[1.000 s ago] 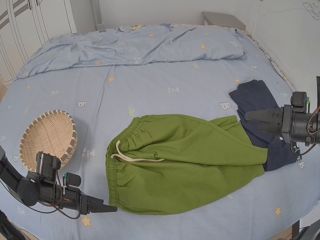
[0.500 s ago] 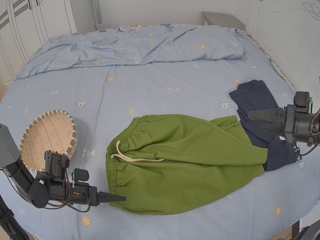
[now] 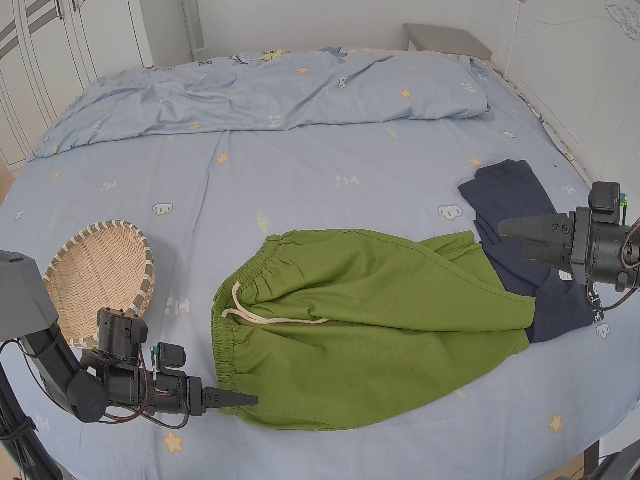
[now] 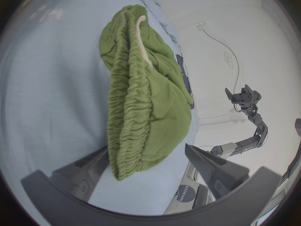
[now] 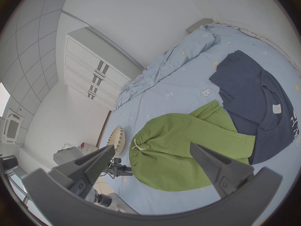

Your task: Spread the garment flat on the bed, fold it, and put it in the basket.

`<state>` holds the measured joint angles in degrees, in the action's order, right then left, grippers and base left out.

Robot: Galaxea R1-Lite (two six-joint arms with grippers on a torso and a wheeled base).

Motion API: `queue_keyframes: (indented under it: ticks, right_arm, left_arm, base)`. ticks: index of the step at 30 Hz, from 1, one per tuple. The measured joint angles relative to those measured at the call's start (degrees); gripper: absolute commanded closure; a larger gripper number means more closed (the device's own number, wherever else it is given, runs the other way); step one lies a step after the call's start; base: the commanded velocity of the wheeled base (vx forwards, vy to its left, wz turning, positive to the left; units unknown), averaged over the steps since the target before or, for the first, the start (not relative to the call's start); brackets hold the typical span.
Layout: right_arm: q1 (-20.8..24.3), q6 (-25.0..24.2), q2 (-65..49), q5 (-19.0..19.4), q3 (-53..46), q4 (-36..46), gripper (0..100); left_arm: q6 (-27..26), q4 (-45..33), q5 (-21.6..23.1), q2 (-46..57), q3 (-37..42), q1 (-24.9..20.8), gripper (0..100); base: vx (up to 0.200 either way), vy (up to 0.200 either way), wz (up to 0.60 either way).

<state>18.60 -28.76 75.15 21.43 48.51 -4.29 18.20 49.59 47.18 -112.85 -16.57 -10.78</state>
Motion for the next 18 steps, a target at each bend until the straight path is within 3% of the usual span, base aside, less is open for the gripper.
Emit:
queue_keyframes:
  ticks: [13,18]
  right_arm:
    - [-0.04,-0.06,0.0,0.0,-0.02,0.05,0]
    - [-0.11,0.02,0.01,0.05,-0.72,0.46,0]
  left_arm:
    - [0.76,-0.29,4.04,0.06,0.39,2.54,100]
    - [2.02,-0.66,10.85,2.12,1.83,7.8,100]
  base:
    - [0.0,0.0,0.0]
    - [0.0,0.0,0.0]
